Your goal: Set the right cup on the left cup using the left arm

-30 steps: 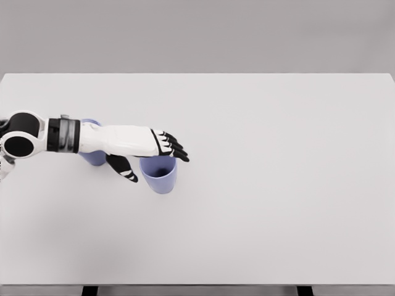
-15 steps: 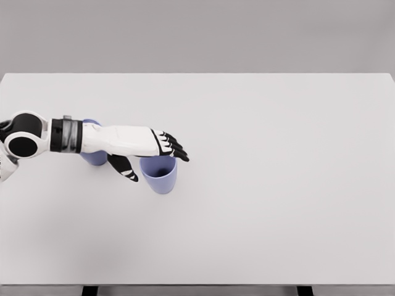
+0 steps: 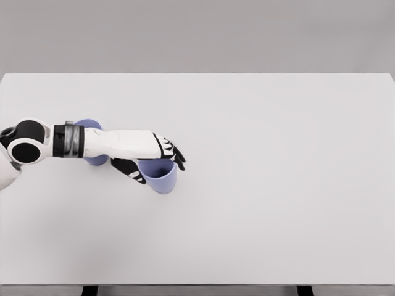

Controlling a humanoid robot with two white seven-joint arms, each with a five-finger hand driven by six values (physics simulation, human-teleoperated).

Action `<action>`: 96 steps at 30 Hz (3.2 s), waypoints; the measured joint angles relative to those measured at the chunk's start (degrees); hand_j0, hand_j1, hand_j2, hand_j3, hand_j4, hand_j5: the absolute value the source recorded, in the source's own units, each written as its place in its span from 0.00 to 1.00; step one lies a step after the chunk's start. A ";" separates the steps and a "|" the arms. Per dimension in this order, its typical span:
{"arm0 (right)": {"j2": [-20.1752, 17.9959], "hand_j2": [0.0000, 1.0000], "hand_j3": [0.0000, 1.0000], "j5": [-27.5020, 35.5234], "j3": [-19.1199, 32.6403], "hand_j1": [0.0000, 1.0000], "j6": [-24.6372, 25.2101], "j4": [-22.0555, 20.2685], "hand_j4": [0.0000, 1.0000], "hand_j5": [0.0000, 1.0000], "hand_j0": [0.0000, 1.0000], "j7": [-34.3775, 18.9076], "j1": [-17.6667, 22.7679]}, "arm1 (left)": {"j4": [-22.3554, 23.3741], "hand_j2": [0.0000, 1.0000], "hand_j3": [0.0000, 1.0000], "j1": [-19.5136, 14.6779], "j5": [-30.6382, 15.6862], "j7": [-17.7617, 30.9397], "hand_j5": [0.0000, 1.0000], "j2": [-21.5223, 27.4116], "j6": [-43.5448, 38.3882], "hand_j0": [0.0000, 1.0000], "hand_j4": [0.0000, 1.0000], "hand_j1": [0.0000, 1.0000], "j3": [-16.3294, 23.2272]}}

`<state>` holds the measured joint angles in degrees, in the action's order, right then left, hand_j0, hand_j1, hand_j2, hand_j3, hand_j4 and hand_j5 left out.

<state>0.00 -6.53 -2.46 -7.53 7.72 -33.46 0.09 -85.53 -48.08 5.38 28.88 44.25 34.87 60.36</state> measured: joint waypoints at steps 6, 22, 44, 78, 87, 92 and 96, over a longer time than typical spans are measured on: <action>0.00 1.00 1.00 0.00 0.00 1.00 0.00 0.00 1.00 1.00 1.00 0.00 0.00 | -4.71 0.46 0.46 -5.45 -3.26 -0.16 0.46 5.62 0.29 0.46 0.46 0.46 -1.08; 0.00 1.00 1.00 0.01 0.00 1.00 0.00 0.00 1.00 1.00 1.00 0.00 0.00 | -8.82 0.46 0.46 -10.28 -16.92 1.74 0.46 16.14 0.27 0.46 0.46 0.46 -1.36; 0.00 1.00 1.00 0.01 0.00 1.00 0.00 0.00 1.00 1.00 1.00 0.00 0.00 | 1.09 0.48 0.48 -16.26 -20.73 5.58 0.48 20.34 0.31 0.48 0.48 0.48 -0.47; 0.00 1.00 1.00 0.00 0.00 1.00 0.00 0.00 1.00 1.00 1.00 0.00 0.00 | 6.56 0.50 0.50 -16.17 -20.82 6.21 0.50 19.76 0.27 0.50 0.50 0.50 3.48; 0.00 1.00 1.00 0.00 0.00 1.00 0.00 0.00 1.00 1.00 1.00 0.00 0.00 | 6.48 0.77 0.77 -16.09 -20.47 6.13 0.77 19.64 0.30 0.77 0.77 0.77 3.37; 0.00 1.00 1.00 0.01 0.00 1.00 0.00 0.00 1.00 1.00 1.00 0.00 0.00 | 6.33 0.79 0.79 -16.09 -20.45 6.14 0.79 19.62 0.30 0.79 0.79 0.79 3.07; 0.00 1.00 1.00 0.00 0.00 1.00 0.00 0.00 1.00 1.00 1.00 0.00 0.00 | 6.28 0.87 0.87 -16.00 -20.45 6.14 0.87 19.61 0.30 0.87 0.87 0.87 2.98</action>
<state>0.00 -6.53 -2.46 -7.53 7.72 -33.46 0.09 -79.26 -64.07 -15.07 35.02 63.86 35.17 63.33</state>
